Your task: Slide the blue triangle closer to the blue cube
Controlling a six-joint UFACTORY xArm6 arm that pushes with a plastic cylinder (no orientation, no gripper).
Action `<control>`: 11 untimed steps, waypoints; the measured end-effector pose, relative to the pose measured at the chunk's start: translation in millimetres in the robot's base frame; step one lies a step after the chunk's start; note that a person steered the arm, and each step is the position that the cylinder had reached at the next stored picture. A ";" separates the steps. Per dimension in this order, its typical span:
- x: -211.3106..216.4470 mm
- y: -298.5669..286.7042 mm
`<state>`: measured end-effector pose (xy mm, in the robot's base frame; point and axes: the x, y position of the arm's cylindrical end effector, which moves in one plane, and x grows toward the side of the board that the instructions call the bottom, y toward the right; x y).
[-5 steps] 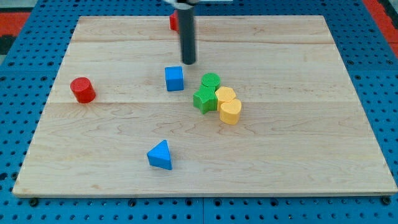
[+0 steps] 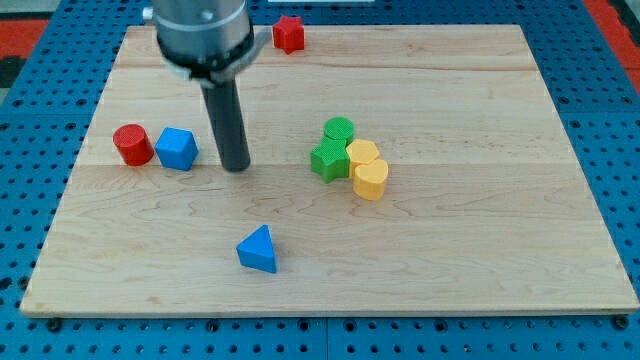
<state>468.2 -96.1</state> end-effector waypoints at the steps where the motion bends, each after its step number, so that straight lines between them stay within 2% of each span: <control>1: 43.6 45.4; 2: 87.1 113.8; 3: 113.3 58.3; 4: 92.5 -16.0; 5: 48.5 -76.8; 6: 33.9 -84.6; 8: 27.4 -63.8; 10: -2.9 -114.8; 11: 5.3 -86.8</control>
